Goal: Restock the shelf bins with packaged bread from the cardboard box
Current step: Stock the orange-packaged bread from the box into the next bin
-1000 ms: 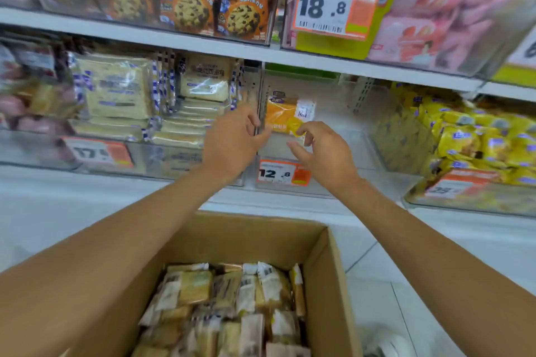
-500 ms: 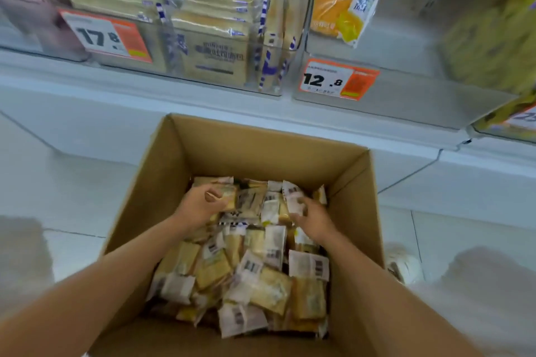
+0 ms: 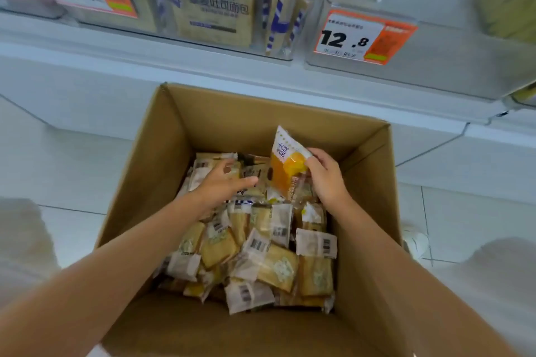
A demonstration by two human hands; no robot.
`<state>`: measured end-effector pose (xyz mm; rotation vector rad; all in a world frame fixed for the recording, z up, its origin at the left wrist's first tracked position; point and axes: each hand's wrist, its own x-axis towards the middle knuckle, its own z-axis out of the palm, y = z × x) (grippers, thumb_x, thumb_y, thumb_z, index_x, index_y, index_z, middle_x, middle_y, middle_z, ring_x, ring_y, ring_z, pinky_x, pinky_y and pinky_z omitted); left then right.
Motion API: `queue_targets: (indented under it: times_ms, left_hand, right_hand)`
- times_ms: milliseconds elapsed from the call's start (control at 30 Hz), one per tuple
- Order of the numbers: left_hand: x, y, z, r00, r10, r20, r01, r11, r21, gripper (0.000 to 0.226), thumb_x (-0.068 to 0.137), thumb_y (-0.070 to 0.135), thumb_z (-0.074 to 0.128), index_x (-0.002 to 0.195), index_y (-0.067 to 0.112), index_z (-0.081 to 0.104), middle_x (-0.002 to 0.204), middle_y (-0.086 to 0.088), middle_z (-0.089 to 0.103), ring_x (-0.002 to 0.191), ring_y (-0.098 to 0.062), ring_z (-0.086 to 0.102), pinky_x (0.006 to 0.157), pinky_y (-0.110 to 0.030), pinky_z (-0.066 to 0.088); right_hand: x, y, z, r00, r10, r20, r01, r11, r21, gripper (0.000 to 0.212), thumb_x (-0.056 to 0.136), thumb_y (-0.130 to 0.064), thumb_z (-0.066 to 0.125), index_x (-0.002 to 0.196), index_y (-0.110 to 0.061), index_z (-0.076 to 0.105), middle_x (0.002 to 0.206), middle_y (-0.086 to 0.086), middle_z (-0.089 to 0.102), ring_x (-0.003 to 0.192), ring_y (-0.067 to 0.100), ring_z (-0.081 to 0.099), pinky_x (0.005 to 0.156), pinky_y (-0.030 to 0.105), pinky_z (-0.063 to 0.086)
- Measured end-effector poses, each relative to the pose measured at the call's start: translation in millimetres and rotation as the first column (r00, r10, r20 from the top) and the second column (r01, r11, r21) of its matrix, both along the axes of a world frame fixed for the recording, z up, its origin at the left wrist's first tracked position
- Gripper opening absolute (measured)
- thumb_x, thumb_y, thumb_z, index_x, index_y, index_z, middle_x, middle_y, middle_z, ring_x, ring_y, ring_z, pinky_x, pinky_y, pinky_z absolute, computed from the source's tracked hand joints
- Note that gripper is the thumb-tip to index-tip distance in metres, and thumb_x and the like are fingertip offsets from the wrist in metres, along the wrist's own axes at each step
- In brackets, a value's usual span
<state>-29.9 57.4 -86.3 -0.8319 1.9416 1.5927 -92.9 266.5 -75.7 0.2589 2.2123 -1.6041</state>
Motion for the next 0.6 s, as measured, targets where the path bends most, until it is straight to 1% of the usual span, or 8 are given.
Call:
queue_targets:
  times_ms: [100, 133, 200, 267, 333, 433, 500, 600]
  left_hand:
    - [2, 2, 7, 0.981, 0.159, 0.111, -0.191, 0.890, 0.415, 0.091, 0.076, 0.028, 0.081, 0.150, 0.025, 0.029, 0.140, -0.008, 0.053, 0.120, -0.027, 0.058, 0.090, -0.039, 0.054]
    - [4, 2, 8, 0.971, 0.214, 0.108, -0.240, 0.867, 0.438, 0.087, 0.075, 0.020, 0.082, 0.148, 0.024, 0.033, 0.132, -0.011, 0.059, 0.111, -0.028, 0.064, 0.081, -0.039, 0.058]
    - [9, 0, 10, 0.974, 0.228, -0.010, -0.217, 0.941, 0.258, 0.082, 0.070, 0.011, 0.086, 0.138, 0.025, 0.043, 0.114, -0.010, 0.063, 0.093, -0.026, 0.068, 0.069, -0.038, 0.059]
    - [11, -5, 13, 0.961, 0.260, -0.092, -0.245, 0.958, 0.149, 0.078, 0.069, 0.011, 0.088, 0.132, 0.029, 0.046, 0.110, -0.008, 0.062, 0.091, -0.025, 0.068, 0.076, -0.040, 0.059]
    - [12, -11, 15, 0.925, 0.377, -0.053, -0.340, 0.882, 0.327, 0.064, 0.074, 0.015, 0.084, 0.129, 0.020, 0.052, 0.116, -0.011, 0.067, 0.096, -0.024, 0.069, 0.086, -0.041, 0.057]
    - [20, -16, 21, 0.969, 0.234, 0.078, -0.240, 0.829, 0.505, 0.056, 0.076, 0.027, 0.076, 0.127, 0.009, 0.060, 0.118, -0.014, 0.070, 0.104, -0.027, 0.069, 0.091, -0.043, 0.056]
    - [26, -22, 14, 0.975, 0.208, 0.073, -0.218, 0.862, 0.458, 0.046, 0.084, 0.021, 0.072, 0.127, 0.009, 0.059, 0.116, -0.015, 0.070, 0.100, -0.026, 0.070, 0.081, -0.040, 0.060]
    - [34, -37, -1, 0.964, 0.263, 0.037, -0.264, 0.931, 0.251, 0.040, 0.088, 0.015, 0.071, 0.126, 0.010, 0.058, 0.113, -0.016, 0.071, 0.100, -0.029, 0.070, 0.084, -0.044, 0.058]
  right_hand:
    - [7, -10, 24, 0.965, 0.086, 0.247, -0.003, 0.948, -0.320, 0.028, 0.096, -0.010, 0.043, 0.116, -0.010, 0.062, 0.099, 0.012, 0.071, 0.089, 0.024, 0.069, 0.083, 0.036, 0.056]
    - [11, -10, 27, 0.962, 0.106, 0.252, -0.010, 0.935, -0.356, 0.024, 0.097, -0.013, 0.045, 0.114, -0.011, 0.062, 0.100, 0.011, 0.070, 0.091, 0.024, 0.067, 0.088, 0.038, 0.054]
    - [17, -8, 33, 0.973, 0.121, 0.197, -0.052, 0.944, -0.325, 0.020, 0.097, -0.021, 0.056, 0.113, -0.011, 0.062, 0.103, 0.008, 0.070, 0.095, 0.022, 0.067, 0.091, 0.037, 0.054]
    - [23, -4, 31, 0.980, 0.105, 0.172, -0.061, 0.968, -0.242, 0.028, 0.092, -0.020, 0.066, 0.117, -0.008, 0.063, 0.107, 0.009, 0.072, 0.097, 0.022, 0.070, 0.086, 0.033, 0.057]
    - [28, -1, 25, 0.966, 0.105, 0.234, -0.033, 0.956, -0.293, 0.028, 0.092, -0.013, 0.066, 0.119, -0.005, 0.062, 0.108, 0.009, 0.071, 0.096, 0.020, 0.070, 0.079, 0.029, 0.058]
    - [38, -5, 13, 0.933, 0.146, 0.329, 0.010, 0.903, -0.429, 0.026, 0.092, -0.011, 0.064, 0.117, -0.008, 0.059, 0.110, 0.006, 0.070, 0.096, 0.016, 0.069, 0.077, 0.027, 0.057]
    - [45, -7, 0, 0.920, 0.228, 0.319, -0.109, 0.931, -0.349, 0.029, 0.091, -0.020, 0.067, 0.118, -0.014, 0.057, 0.113, 0.004, 0.069, 0.101, 0.016, 0.068, 0.083, 0.028, 0.057]
    - [61, -5, -34, 0.838, 0.444, 0.318, -0.481, 0.875, 0.047, 0.052, 0.090, -0.032, 0.069, 0.136, -0.016, 0.048, 0.128, 0.003, 0.060, 0.115, 0.018, 0.060, 0.090, 0.026, 0.052]
